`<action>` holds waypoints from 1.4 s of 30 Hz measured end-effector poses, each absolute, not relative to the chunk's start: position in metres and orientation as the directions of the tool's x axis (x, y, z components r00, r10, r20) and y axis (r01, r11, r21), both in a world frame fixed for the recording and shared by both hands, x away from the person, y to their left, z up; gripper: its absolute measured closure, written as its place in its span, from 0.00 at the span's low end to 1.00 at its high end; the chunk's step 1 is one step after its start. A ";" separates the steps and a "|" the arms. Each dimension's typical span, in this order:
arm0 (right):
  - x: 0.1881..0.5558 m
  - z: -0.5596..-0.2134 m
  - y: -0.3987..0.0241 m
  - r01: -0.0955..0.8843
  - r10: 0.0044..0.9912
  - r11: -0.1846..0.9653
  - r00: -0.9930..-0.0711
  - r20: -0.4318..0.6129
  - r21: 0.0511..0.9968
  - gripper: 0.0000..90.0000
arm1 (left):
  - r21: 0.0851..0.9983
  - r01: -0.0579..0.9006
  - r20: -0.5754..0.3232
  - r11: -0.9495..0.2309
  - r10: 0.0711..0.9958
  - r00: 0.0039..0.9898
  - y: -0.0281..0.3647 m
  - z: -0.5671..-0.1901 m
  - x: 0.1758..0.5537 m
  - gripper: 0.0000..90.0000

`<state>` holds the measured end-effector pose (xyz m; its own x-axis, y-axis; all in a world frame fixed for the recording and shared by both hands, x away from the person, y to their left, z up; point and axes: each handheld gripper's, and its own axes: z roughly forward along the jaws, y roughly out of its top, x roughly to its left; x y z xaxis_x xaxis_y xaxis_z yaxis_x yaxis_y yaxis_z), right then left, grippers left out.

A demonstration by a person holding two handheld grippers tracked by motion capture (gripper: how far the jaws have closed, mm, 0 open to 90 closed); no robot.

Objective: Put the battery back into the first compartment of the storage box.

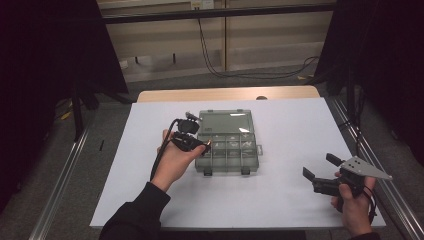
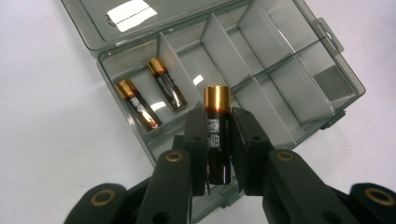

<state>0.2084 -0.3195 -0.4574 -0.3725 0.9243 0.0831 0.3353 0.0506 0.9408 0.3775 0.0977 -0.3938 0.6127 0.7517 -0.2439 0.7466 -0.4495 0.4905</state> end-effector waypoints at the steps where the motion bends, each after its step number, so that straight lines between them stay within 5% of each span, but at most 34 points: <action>1: 0.208 -0.457 -0.320 0.337 0.923 0.052 -0.375 0.083 0.940 0.02 | 0.491 0.752 -0.248 -0.440 0.757 0.605 0.097 -0.394 0.378 0.86; 42: 0.209 -0.458 -0.320 0.333 0.925 0.054 -0.371 0.078 0.941 0.02 | 0.495 0.786 -0.265 -0.371 0.796 0.544 0.094 -0.413 0.416 0.86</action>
<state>0.2088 -0.3205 -0.4583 -0.3712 0.9253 0.0777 0.3326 0.0543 0.9415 0.4156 0.0945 -0.4126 0.5436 0.7963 -0.2653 0.7856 -0.3714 0.4949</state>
